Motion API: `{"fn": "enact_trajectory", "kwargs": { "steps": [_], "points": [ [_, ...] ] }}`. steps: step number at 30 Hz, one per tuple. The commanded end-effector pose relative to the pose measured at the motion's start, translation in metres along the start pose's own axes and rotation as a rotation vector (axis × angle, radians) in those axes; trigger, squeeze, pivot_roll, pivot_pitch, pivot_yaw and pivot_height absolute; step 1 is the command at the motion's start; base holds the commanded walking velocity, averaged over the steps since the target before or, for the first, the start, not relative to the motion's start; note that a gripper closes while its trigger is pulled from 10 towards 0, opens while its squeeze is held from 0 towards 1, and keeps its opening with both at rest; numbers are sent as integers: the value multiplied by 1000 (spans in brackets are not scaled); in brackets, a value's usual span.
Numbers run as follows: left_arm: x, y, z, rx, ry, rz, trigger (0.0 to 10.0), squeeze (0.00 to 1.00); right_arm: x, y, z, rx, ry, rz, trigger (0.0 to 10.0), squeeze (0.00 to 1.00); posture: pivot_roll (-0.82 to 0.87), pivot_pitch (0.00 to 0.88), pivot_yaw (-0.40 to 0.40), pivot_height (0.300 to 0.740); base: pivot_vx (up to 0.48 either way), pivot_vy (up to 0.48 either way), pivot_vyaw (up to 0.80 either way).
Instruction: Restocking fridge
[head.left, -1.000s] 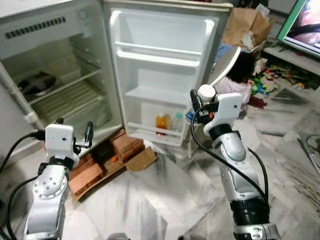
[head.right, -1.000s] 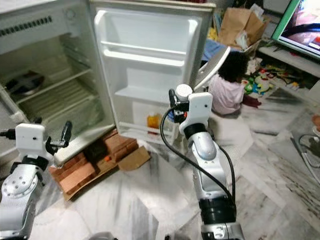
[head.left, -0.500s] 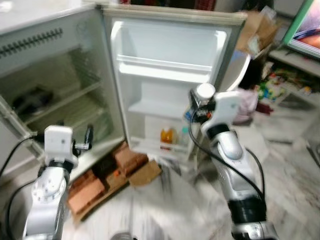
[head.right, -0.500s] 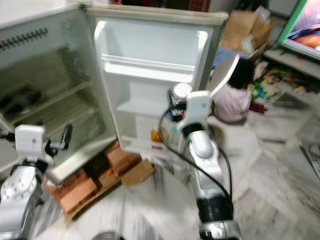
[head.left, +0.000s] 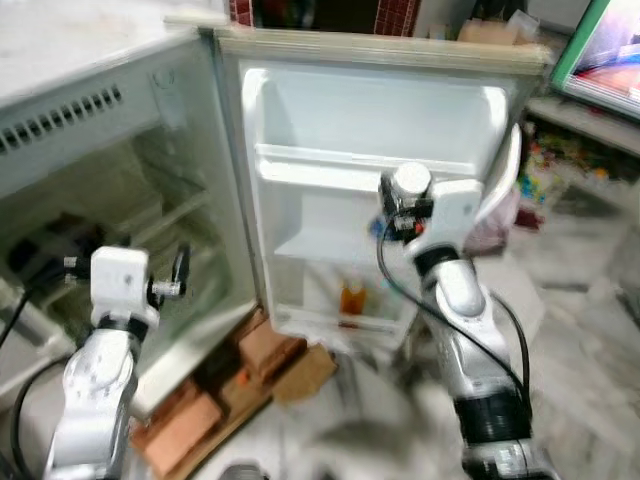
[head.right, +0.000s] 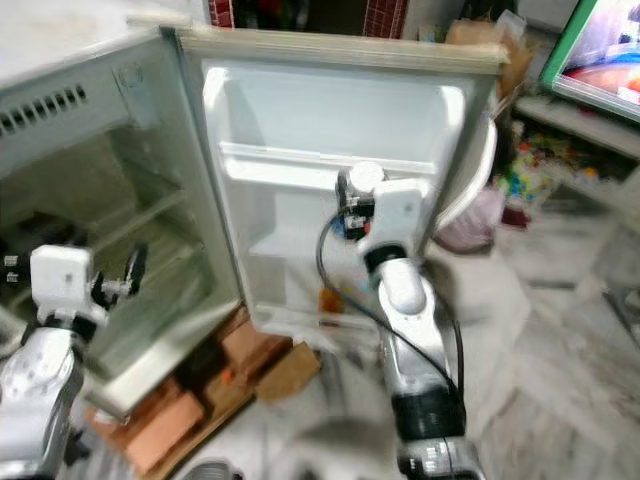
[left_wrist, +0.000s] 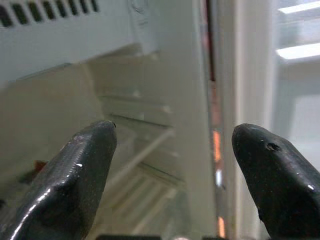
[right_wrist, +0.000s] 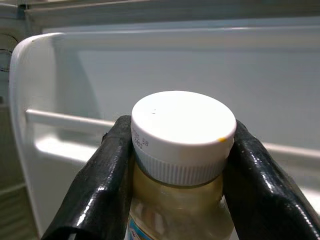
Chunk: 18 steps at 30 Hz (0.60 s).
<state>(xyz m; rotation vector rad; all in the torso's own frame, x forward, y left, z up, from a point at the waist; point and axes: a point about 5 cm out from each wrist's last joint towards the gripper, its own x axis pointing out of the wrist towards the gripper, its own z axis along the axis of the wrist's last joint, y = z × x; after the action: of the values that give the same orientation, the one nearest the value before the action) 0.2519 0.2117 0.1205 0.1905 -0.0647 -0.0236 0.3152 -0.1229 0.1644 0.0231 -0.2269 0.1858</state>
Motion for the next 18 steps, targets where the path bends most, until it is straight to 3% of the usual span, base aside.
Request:
{"fn": "enact_trajectory", "kwargs": {
  "steps": [1,13,18],
  "points": [
    [-1,-7,2,-2,-16,-38,10000,0,3,-13,14,-41,-67,-39,10000,0,107,0,-24,740,0,0,0],
    [-2,-11,5,-25,-39,-62,10000,0,6,-16,18,-64,-85,-64,10000,0,105,0,-27,740,368,169,0],
    [-1,-13,6,-39,-44,-60,10000,0,8,-14,22,-75,-101,-60,10000,0,105,0,-28,740,0,0,-587]
  ]
}}
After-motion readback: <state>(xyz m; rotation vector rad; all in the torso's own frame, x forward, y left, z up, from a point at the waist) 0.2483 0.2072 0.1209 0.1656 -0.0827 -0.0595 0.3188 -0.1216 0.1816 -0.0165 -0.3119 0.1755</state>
